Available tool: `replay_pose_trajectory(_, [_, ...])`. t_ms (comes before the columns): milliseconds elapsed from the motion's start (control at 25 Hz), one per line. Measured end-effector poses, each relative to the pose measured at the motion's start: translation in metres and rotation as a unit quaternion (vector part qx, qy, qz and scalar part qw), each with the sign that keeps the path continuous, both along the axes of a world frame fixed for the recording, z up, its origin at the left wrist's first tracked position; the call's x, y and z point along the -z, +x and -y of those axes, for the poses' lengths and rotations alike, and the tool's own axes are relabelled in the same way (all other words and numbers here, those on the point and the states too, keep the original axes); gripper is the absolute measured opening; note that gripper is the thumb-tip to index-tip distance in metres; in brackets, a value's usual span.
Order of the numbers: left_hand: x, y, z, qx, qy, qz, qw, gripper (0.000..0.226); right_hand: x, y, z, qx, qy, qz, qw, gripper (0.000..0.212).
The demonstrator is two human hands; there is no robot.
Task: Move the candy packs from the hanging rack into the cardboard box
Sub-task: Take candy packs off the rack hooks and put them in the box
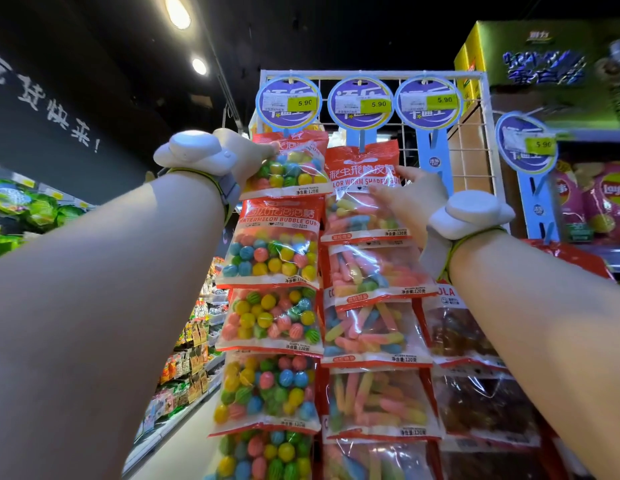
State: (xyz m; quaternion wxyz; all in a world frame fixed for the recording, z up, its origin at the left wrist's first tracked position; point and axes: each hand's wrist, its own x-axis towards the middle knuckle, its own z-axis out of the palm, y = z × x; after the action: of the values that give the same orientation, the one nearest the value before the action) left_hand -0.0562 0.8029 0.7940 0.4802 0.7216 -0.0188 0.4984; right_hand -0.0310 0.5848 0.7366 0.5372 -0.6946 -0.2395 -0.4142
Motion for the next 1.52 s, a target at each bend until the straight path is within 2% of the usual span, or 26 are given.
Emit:
replay_pose_trajectory(280, [0.013,0.0,-0.002,-0.038,-0.019,-0.063,0.997,0.062,0.0,0.002,-0.001,0.006,-0.002,-0.01,1.0,0.057])
replay_pose_trajectory(480, [0.031,0.003,-0.005,-0.112,0.062,0.01,0.992,0.058,0.004,0.007,-0.006,0.052,-0.001,-0.006,0.999,0.064])
replay_pose_trajectory(640, [0.039,0.009,0.003,-0.173,0.11,0.05,0.977,0.05,0.013,0.001,-0.01,0.059,0.0,0.016,0.998,0.05])
replay_pose_trajectory(720, [0.045,0.012,0.006,-0.202,0.131,0.043,0.97,0.052,0.018,-0.005,-0.016,0.069,-0.007,0.031,0.997,0.04])
replay_pose_trajectory(880, [0.065,0.013,0.004,-0.298,0.164,0.075,0.937,0.048,0.035,-0.013,-0.013,0.086,-0.014,0.017,0.996,0.052])
replay_pose_trajectory(1160, [0.088,-0.018,0.021,-0.275,0.219,0.092,0.932,0.059,0.074,-0.052,0.016,0.144,-0.091,-0.048,0.984,0.047])
replay_pose_trajectory(1320, [0.102,-0.048,0.068,-0.246,0.235,0.075,0.937,0.06,0.098,-0.079,0.055,0.191,-0.133,-0.084,0.969,0.064])
replay_pose_trajectory(1520, [0.148,-0.077,0.159,-0.184,0.271,0.03,0.944,0.06,0.126,-0.13,0.141,0.246,-0.193,-0.143,0.939,0.067])
